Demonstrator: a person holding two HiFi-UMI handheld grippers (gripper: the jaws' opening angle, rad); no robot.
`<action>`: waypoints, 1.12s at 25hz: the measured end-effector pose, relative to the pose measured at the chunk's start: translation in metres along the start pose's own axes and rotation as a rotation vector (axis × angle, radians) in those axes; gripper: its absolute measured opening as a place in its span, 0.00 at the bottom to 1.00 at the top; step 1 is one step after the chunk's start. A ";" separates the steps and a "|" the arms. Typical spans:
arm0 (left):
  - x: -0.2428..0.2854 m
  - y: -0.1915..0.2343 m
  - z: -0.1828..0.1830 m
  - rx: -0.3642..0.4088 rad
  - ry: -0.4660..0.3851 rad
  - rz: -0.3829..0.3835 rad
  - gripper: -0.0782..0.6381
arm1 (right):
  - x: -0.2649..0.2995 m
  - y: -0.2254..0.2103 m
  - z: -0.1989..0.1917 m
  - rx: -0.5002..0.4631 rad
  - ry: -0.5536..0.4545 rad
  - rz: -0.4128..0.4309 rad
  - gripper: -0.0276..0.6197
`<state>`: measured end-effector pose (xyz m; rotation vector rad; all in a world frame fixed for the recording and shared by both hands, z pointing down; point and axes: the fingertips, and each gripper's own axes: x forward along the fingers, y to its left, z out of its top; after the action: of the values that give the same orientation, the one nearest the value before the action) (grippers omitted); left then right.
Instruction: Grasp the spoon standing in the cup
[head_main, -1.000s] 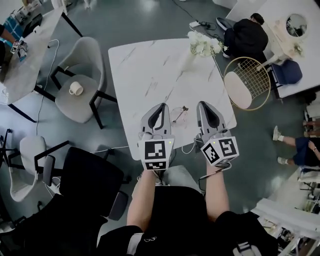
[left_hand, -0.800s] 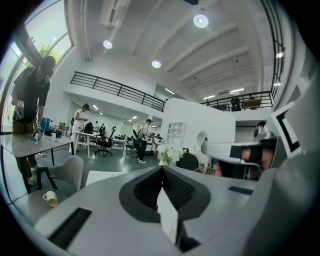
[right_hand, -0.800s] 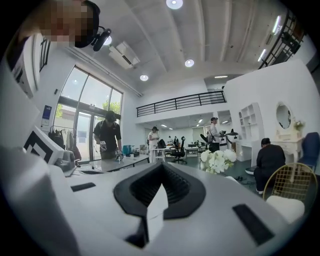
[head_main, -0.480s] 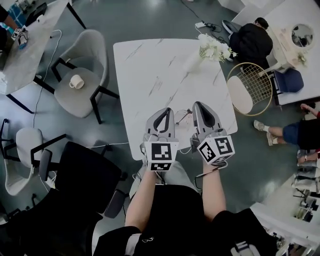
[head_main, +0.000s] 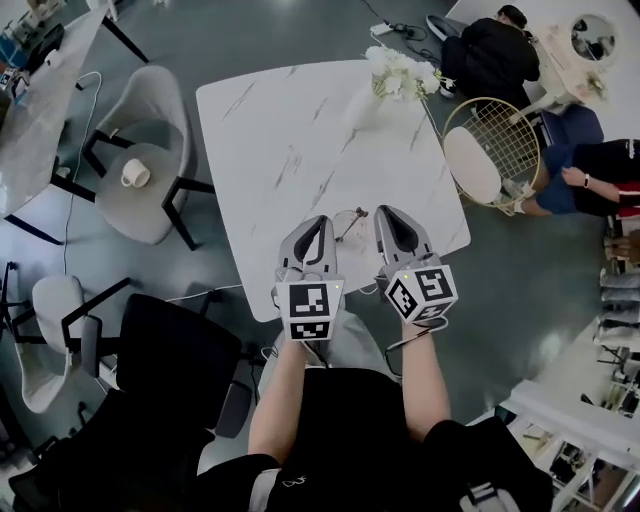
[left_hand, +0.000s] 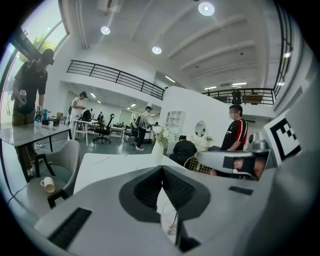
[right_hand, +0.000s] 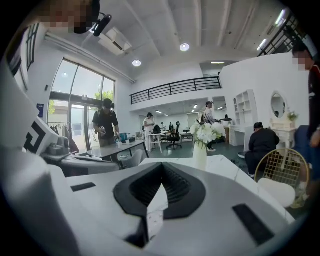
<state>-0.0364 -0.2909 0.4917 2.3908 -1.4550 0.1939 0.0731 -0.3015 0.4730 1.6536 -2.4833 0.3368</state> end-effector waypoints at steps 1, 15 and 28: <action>0.002 -0.001 -0.003 -0.007 0.008 0.001 0.13 | 0.001 -0.005 -0.005 -0.003 0.013 -0.009 0.05; 0.020 -0.001 -0.028 -0.080 0.078 0.016 0.13 | 0.042 -0.030 -0.101 -0.029 0.281 0.205 0.24; 0.031 0.001 -0.035 -0.097 0.084 0.027 0.13 | 0.054 -0.031 -0.151 0.045 0.396 0.276 0.17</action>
<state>-0.0206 -0.3045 0.5334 2.2602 -1.4260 0.2224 0.0796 -0.3214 0.6351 1.1179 -2.4014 0.6815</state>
